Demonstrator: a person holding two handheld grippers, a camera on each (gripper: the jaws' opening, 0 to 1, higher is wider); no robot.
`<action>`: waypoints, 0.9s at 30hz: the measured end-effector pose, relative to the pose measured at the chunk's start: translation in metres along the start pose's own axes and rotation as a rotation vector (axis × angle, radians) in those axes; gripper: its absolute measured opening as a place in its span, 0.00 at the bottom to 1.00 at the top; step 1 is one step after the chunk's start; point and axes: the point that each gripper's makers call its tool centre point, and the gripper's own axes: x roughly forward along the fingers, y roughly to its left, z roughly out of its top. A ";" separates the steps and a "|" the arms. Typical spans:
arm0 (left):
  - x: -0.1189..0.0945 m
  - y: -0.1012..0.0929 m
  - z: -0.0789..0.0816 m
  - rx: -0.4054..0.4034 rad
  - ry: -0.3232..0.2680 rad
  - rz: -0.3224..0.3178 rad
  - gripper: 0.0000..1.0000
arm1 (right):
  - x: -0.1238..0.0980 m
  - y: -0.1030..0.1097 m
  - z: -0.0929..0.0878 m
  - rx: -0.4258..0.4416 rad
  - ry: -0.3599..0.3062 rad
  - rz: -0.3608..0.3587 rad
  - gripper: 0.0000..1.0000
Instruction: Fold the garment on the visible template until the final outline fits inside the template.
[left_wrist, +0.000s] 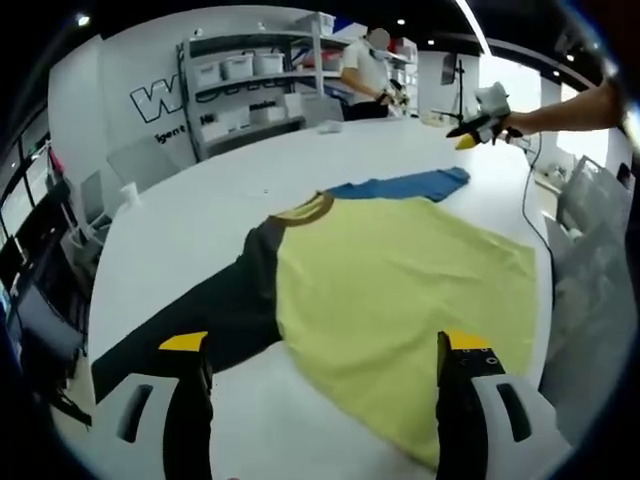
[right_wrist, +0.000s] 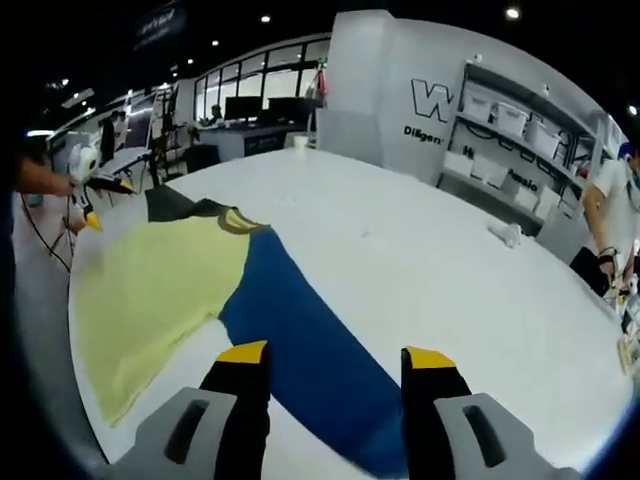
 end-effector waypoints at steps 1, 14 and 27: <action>0.001 0.001 0.002 -0.001 -0.004 -0.001 0.95 | 0.000 0.003 0.003 -0.007 -0.005 0.009 0.49; 0.010 0.016 0.019 0.023 -0.036 0.013 0.95 | 0.010 0.049 0.031 -0.066 -0.076 0.142 0.59; 0.030 0.028 0.038 -0.045 -0.075 0.009 0.97 | 0.039 0.085 0.048 -0.081 -0.091 0.232 0.69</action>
